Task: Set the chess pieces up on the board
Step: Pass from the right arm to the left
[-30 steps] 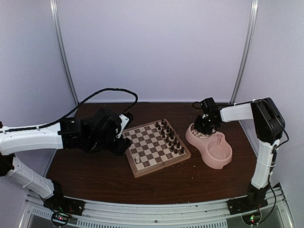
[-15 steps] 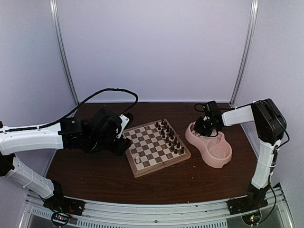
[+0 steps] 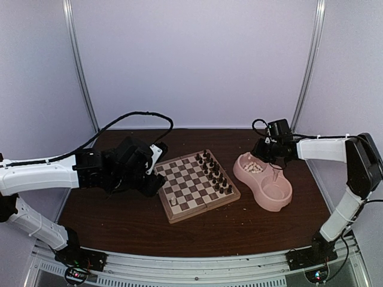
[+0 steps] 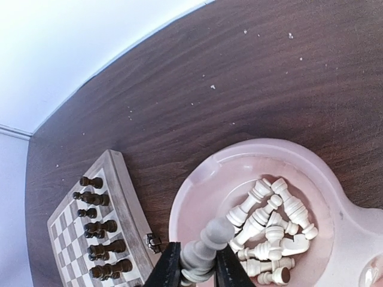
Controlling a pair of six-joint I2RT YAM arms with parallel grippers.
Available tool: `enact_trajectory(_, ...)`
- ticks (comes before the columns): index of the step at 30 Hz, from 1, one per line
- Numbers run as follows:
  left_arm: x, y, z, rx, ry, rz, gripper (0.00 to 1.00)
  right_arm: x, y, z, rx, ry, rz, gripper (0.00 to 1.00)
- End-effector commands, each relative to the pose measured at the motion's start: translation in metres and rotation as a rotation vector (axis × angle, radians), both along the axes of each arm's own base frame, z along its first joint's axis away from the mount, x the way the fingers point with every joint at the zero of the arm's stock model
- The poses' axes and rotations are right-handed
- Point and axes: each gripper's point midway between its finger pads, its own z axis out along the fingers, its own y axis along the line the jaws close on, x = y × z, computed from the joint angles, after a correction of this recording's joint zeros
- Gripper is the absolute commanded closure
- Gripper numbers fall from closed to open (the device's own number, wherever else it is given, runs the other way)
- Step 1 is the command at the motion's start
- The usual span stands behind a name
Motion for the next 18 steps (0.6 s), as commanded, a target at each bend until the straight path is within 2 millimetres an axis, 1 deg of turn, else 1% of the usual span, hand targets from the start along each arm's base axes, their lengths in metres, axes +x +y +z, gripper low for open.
enact_trajectory(1,-0.004,0.001,0.01,-0.066,0.0,0.007,0.43,-0.011,-0.003,0.017,-0.054,-0.073,0.078,0.8)
enact_trajectory(4,-0.007,0.0,0.015,-0.096,0.009,0.004,0.43,-0.022,0.014,0.038,-0.006,-0.172,0.194,0.8)
enact_trajectory(6,-0.009,-0.002,0.02,-0.116,0.013,-0.005,0.43,-0.033,0.032,0.054,0.042,-0.249,0.291,0.8)
enact_trajectory(9,-0.011,-0.003,0.027,-0.163,0.025,0.004,0.42,-0.052,0.053,0.071,0.072,-0.32,0.402,0.82)
enact_trajectory(13,-0.015,-0.009,0.032,-0.256,0.037,0.001,0.42,-0.085,0.075,0.086,0.07,-0.383,0.544,0.82)
enact_trajectory(15,-0.017,-0.013,0.037,-0.284,0.044,-0.011,0.42,-0.103,0.088,0.096,0.072,-0.426,0.616,0.82)
enact_trajectory(18,-0.021,-0.014,0.042,-0.312,0.068,-0.014,0.42,-0.13,0.11,0.104,0.067,-0.48,0.716,0.82)
